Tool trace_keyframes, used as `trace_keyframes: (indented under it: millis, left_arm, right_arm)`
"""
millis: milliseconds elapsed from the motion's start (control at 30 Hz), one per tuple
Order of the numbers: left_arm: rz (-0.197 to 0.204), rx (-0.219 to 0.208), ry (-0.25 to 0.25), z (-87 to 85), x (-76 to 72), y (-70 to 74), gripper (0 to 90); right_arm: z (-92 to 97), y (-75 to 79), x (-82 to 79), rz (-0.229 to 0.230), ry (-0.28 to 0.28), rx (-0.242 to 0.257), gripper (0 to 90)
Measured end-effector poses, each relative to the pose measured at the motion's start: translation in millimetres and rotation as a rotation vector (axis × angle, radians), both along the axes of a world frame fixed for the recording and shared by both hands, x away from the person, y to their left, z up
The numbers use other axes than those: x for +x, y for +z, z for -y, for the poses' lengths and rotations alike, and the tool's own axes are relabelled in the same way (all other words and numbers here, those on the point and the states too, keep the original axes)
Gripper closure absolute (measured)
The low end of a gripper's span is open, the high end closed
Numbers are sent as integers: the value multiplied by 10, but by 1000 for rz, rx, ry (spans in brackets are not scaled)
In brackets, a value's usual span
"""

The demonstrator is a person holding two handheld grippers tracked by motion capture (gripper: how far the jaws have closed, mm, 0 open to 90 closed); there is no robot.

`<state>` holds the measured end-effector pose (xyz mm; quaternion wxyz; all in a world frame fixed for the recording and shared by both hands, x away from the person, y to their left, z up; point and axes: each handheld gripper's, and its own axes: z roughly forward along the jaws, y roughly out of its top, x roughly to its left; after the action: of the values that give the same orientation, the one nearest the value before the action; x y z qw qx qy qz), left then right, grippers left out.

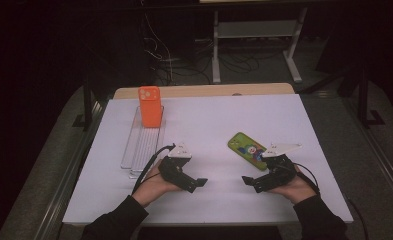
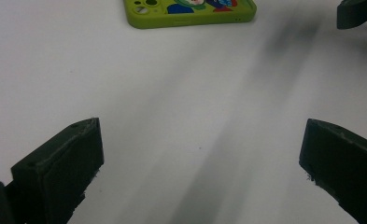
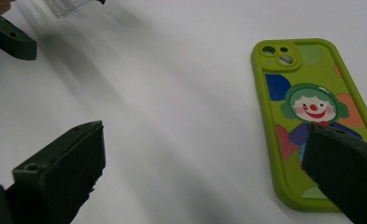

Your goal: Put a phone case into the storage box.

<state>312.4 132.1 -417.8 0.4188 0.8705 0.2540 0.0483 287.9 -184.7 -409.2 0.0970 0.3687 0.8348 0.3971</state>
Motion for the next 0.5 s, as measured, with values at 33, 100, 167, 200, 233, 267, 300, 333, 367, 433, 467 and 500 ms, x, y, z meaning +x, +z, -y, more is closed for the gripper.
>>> trace_keyframes:
  millis: [33,100,167,200,233,267,300,333,367,433,467,500]
  left_arm:
    - [1,0,-1,0,0,0,0]
    - [2,1,-3,0,-1,0,0]
    - [1,0,-3,0,1,-1,0]
    - [-2,-2,-2,0,2,-2,0]
    - [-2,-3,-2,0,2,-2,0]
    - [-2,-3,-2,1,2,-3,0]
    - [-2,-2,-5,1,1,-2,0]
    - [-1,-1,-5,3,0,-2,0]
    - [-5,-8,0,8,-4,-4,0]
    - [-3,-7,-3,9,-4,-4,0]
    - [-5,-16,1,16,-9,-6,0]
    - [-6,-24,4,21,-11,-5,0]
  right_arm:
    - [-8,11,16,-13,-1,-1,0]
    - [-16,27,46,-4,5,-9,0]
    - [-19,60,72,-24,9,-5,0]
    - [-16,71,87,-22,16,-6,0]
    - [-17,87,104,-24,21,-5,0]
    - [-17,96,112,-27,21,-6,0]
    - [-15,109,130,-21,23,-7,0]
    - [-19,125,143,-22,18,-6,0]
    - [-18,135,163,-12,22,-4,0]
    - [-22,161,189,-14,26,-12,0]
    - [-29,176,202,-16,23,-11,0]
    - [-33,186,218,-8,30,-7,0]
